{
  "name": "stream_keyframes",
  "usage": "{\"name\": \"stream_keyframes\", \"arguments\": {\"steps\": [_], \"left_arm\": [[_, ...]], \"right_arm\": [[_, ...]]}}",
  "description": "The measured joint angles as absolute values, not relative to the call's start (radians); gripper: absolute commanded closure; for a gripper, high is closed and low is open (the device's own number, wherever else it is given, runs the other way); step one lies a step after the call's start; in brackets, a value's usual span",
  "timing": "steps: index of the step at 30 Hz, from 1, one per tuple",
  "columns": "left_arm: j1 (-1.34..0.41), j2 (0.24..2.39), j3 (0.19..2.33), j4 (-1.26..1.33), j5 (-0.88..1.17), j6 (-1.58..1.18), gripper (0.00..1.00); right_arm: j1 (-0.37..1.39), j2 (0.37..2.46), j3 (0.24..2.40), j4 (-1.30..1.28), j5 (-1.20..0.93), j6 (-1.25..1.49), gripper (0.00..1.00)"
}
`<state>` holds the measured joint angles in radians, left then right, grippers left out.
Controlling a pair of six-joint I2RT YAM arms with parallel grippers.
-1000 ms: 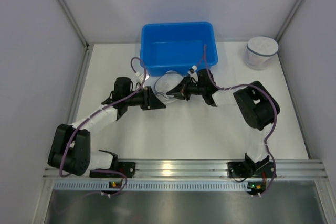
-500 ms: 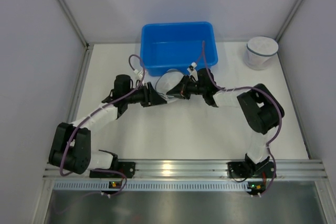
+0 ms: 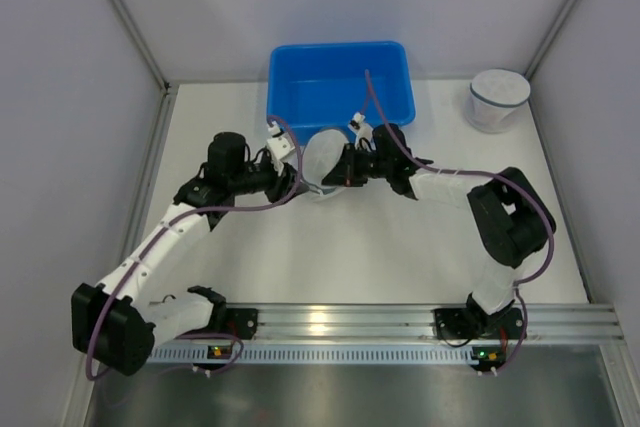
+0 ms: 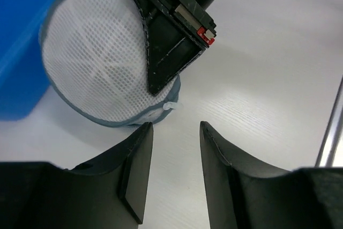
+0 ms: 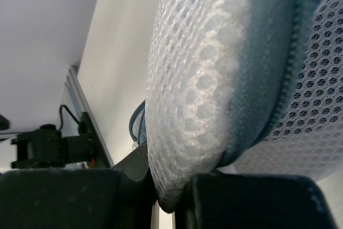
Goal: Place the bra in the laundry bag and zip it closed
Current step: Zip the zipper on the laundry bag.
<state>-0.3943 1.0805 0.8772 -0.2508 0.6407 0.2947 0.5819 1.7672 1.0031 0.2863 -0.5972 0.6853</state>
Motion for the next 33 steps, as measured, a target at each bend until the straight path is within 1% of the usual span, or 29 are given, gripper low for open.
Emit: {"name": "stream_keyframes", "arguments": {"steps": [3, 6, 9, 14, 18, 26, 31, 32, 33], "left_arm": [[-0.394, 1.126, 0.859, -0.268, 0.657, 0.204, 0.52], [-0.395, 1.129, 0.772, -0.247, 0.665, 0.030, 0.49], [-0.402, 1.117, 0.675, -0.216, 0.643, -0.138, 0.49], [-0.429, 1.118, 0.627, -0.159, 0.573, -0.316, 0.49], [-0.431, 1.139, 0.611, -0.047, 0.568, -0.440, 0.48], [-0.426, 1.234, 0.575, 0.105, 0.551, -0.624, 0.46], [-0.418, 1.264, 0.568, 0.130, 0.533, -0.684, 0.50], [-0.412, 1.264, 0.568, 0.134, 0.533, -0.691, 0.52], [-0.407, 1.264, 0.568, 0.141, 0.533, -0.700, 0.56]], "right_arm": [[0.612, 1.762, 1.030, 0.226, -0.546, 0.582, 1.00], [0.654, 1.736, 1.042, 0.177, -0.488, 0.496, 1.00], [0.682, 1.708, 1.042, 0.159, -0.454, 0.461, 1.00], [0.701, 1.703, 1.052, 0.121, -0.389, 0.453, 1.00], [0.722, 1.703, 1.077, 0.075, -0.341, 0.444, 1.00], [0.751, 1.703, 1.097, 0.051, -0.330, 0.465, 1.00], [0.750, 1.703, 1.097, 0.051, -0.334, 0.492, 1.00], [0.750, 1.703, 1.097, 0.051, -0.335, 0.497, 1.00], [0.750, 1.703, 1.097, 0.051, -0.337, 0.501, 1.00]]}}
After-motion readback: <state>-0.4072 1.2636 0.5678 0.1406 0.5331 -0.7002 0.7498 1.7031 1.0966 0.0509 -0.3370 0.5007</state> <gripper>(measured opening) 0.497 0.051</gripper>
